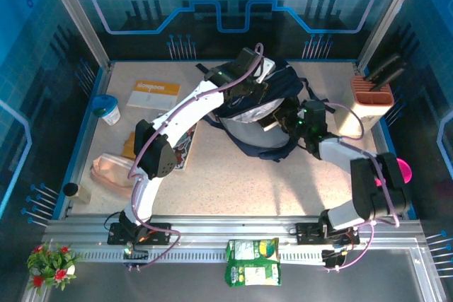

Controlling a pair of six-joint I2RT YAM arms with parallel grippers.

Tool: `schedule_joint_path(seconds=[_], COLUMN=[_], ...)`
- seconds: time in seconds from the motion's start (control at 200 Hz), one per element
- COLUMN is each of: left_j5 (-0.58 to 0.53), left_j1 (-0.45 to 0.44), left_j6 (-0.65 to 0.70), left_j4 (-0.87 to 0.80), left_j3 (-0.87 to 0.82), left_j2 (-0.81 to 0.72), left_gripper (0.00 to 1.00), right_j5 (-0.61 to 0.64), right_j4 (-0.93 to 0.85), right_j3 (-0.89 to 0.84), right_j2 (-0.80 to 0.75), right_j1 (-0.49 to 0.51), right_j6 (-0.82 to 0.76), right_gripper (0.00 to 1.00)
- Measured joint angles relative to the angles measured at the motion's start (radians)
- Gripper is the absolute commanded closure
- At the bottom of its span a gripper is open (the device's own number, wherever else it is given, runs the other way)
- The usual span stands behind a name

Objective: Pack books, pencil case, and school supplies into a backpack

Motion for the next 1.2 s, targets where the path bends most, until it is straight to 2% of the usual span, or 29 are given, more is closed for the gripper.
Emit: schedule_joint_path(seconds=[0.195,0.39,0.505,0.615,0.745,0.85,1.056,1.201], left_j5=[0.024,0.024,0.025,0.037,0.051,0.062,0.082,0.108], left_j1=[0.012,0.015,0.019,0.026,0.038,0.048,0.05,0.049], left_j6=[-0.025,-0.043,-0.048,-0.07,-0.095,-0.108,-0.127,-0.163], left_j4=[0.017,0.04,0.049,0.068,0.094,0.119,0.178,0.239], left_j3=[-0.001,-0.032,-0.037,-0.066,-0.105,-0.13,-0.219,-0.312], left_j2=[-0.001,-0.017,-0.019,-0.035,-0.06,-0.072,-0.099,-0.117], left_gripper=[1.0,1.0,1.0,1.0,1.0,1.0,1.0,0.95], right_j5=[0.061,0.098,0.1,0.113,0.126,0.145,0.289,0.381], right_j4=[0.119,0.156,0.164,0.203,0.144,0.02,-0.383,-0.649], right_j3=[0.172,0.236,0.226,0.136,0.02,-0.038,-0.105,-0.09], right_j2=[0.23,0.329,0.343,0.307,0.167,-0.043,-0.554,-0.753], right_j1=[0.051,0.111,0.119,0.114,0.094,0.074,0.068,0.053], right_j6=[0.061,0.127,0.169,0.19,0.174,0.14,0.017,-0.119], right_gripper=[0.8,0.72,0.57,0.43,0.32,0.23,0.19,0.16])
